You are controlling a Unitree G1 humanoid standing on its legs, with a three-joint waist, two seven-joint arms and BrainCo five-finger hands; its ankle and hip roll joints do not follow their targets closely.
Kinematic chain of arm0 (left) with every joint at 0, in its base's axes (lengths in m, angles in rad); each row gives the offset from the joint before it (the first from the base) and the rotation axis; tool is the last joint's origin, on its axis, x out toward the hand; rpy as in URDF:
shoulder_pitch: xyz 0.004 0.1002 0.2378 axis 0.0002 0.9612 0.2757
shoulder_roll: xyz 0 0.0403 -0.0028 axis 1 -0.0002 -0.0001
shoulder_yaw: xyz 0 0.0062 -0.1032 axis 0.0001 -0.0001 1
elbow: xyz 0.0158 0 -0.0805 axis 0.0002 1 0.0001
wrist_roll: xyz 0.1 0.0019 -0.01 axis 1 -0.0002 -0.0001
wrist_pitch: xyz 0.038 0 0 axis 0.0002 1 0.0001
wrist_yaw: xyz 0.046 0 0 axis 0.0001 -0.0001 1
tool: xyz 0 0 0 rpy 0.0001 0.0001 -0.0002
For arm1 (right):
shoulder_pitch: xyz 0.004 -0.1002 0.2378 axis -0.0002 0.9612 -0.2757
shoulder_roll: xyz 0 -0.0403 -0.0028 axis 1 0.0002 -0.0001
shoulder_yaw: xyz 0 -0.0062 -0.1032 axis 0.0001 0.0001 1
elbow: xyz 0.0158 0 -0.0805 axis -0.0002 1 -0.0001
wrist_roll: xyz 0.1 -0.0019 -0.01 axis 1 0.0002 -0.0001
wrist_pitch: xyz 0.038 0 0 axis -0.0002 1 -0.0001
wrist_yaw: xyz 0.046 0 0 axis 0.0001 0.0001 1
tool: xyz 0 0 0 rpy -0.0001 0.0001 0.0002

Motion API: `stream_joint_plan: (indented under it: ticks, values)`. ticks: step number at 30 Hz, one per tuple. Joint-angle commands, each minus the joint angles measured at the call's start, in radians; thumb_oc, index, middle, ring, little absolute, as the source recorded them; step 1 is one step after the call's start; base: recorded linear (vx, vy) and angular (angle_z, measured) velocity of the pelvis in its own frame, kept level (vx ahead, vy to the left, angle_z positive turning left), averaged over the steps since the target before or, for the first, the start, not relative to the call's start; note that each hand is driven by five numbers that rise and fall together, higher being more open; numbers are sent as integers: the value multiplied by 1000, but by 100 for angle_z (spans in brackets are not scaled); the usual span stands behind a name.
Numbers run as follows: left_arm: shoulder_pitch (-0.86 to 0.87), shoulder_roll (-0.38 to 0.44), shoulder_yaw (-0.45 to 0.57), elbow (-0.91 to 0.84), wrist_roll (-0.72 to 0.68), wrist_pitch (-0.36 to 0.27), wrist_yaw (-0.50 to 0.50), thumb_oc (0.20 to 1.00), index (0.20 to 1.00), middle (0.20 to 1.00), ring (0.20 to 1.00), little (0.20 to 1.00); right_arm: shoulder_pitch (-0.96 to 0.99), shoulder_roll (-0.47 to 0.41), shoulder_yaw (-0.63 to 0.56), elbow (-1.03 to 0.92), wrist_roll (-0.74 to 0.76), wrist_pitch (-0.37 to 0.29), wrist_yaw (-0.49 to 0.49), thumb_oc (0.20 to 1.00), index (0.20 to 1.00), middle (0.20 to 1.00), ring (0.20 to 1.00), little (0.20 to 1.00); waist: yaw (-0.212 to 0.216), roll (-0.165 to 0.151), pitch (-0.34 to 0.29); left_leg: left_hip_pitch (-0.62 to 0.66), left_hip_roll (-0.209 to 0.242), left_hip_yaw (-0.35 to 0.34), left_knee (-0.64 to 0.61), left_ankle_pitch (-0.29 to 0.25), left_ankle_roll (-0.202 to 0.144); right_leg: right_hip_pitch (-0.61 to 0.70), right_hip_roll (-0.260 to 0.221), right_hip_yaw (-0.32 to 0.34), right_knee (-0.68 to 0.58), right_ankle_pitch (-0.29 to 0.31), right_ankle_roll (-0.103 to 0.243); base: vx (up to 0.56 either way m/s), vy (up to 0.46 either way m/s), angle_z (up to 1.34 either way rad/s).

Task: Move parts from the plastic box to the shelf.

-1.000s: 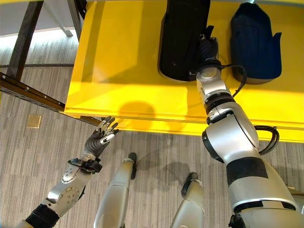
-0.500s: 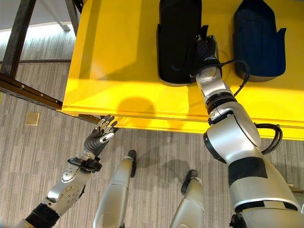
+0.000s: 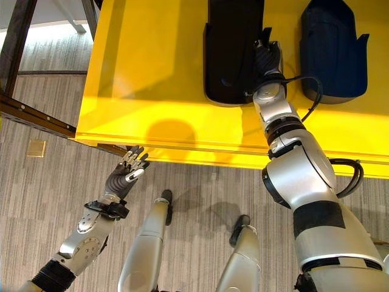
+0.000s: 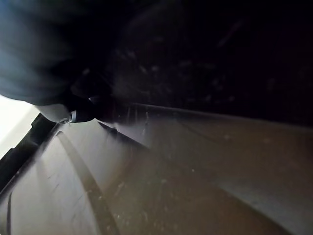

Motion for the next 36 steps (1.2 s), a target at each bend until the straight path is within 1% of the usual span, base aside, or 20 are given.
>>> stream_joint_plan:
  ticks: [1,12,13,14,15,25,36]
  values:
    - [-17,49,-10,-103,6,-66,6,1000,1000,1000,1000,1000,-95,-59,-30,22,28,-44,-16,200,200,200,200,200,25,16,-16,7,43,-50,-86,76,-15,-26,12,48,127,-39,-56,0,0,0]
    - [-17,53,-7,-102,4,-69,2,1000,1000,1000,1000,1000,-89,-68,-10,14,5,-44,-10,200,200,200,200,200,23,13,-7,5,50,-54,-86,79,-19,-32,16,46,139,-47,-58,0,0,0]
    - [-18,55,-7,-102,4,-69,1,1000,1000,1000,1000,1000,-92,-68,-5,19,-1,-41,-8,354,354,354,354,354,22,14,-6,4,49,-54,-83,79,-19,-33,16,46,142,-48,-58,0,0,0]
    - [-17,55,-7,-101,4,-68,1,1000,1000,1000,1000,1000,-93,-67,-3,22,-4,-39,-9,812,812,812,812,812,22,14,-6,4,50,-54,-84,79,-19,-32,16,46,141,-48,-58,0,0,0]
    - [-17,56,-7,-101,4,-68,1,1000,1000,1000,1000,1000,-94,-66,-1,24,-9,-38,-9,1000,1000,1000,1000,1000,22,14,-6,5,50,-54,-85,79,-19,-29,16,45,140,-48,-58,0,0,0]
    - [-13,58,14,-107,16,-76,13,1000,1000,1000,1000,1000,-97,-60,-22,30,5,-42,-23,1000,1000,1000,1000,1000,24,13,-4,9,50,-54,-87,80,-19,-26,15,44,145,-48,-57,0,0,0]
    - [-9,62,17,-104,19,-78,9,1000,1000,1000,1000,1000,-82,-41,-45,4,21,-48,-35,1000,1000,1000,1000,1000,21,1,-7,15,55,-55,-86,79,-20,-18,19,41,138,-44,-57,0,0,0]
